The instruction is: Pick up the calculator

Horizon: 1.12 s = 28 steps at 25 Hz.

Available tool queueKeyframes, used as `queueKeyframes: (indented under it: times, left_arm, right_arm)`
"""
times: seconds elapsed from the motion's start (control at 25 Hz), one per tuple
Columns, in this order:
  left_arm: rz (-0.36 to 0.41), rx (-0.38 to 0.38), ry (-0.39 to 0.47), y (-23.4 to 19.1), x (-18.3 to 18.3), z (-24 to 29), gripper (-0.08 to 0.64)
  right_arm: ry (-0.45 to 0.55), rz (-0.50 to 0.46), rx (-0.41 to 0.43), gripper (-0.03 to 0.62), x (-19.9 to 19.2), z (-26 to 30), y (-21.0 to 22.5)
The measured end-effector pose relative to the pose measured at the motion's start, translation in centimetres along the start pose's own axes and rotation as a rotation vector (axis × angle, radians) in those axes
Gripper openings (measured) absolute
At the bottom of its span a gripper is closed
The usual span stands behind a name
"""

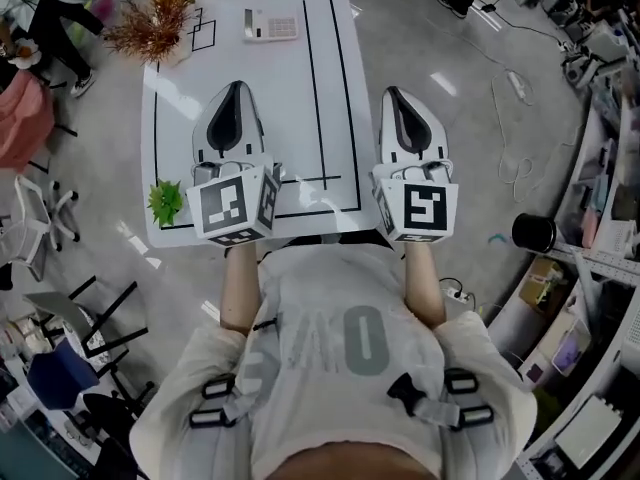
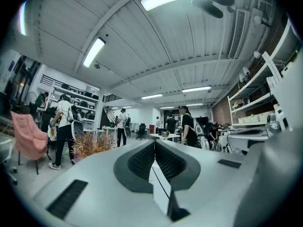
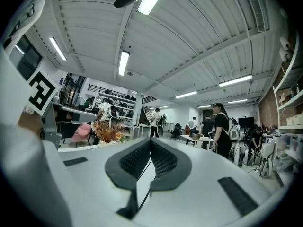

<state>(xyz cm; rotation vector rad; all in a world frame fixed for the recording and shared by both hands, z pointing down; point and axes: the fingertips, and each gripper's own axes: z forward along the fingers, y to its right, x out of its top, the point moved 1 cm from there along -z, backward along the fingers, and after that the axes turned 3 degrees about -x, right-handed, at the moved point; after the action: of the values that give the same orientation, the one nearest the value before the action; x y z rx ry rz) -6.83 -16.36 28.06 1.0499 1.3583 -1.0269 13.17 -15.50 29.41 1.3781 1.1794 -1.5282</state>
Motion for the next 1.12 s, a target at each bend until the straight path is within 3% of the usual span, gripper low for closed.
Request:
queueKeyframes:
  times: [0.24, 0.6, 0.8, 0.92, 1.12]
  left_arm:
    - [0.079, 0.079, 0.023, 0.5, 1.1, 0.3, 0.021]
    - [0.082, 0.146, 0.001, 1.1, 1.0, 0.8, 0.021]
    - [0.108, 0.103, 0.022, -0.5, 1.2, 1.9, 0.021]
    - [0.114, 0.062, 0.044, -2.0, 2.1, 2.9, 0.021]
    - [0.070, 0.037, 0.042, -5.3, 2.5, 3.1, 0.021]
  right_arm:
    - [0.004, 0.009, 0.061, 0.003, -0.5, 1.8, 0.6]
    - [0.010, 0.048, 0.152, 0.003, -1.2, 3.9, 1.1]
    - [0.019, 0.082, 0.103, 0.003, -1.2, 5.0, 0.5]
    - [0.037, 0.045, 0.052, 0.003, -0.2, 5.6, -0.6]
    - [0.041, 0.037, -0.008, 0.003, 1.0, 6.8, -2.7]
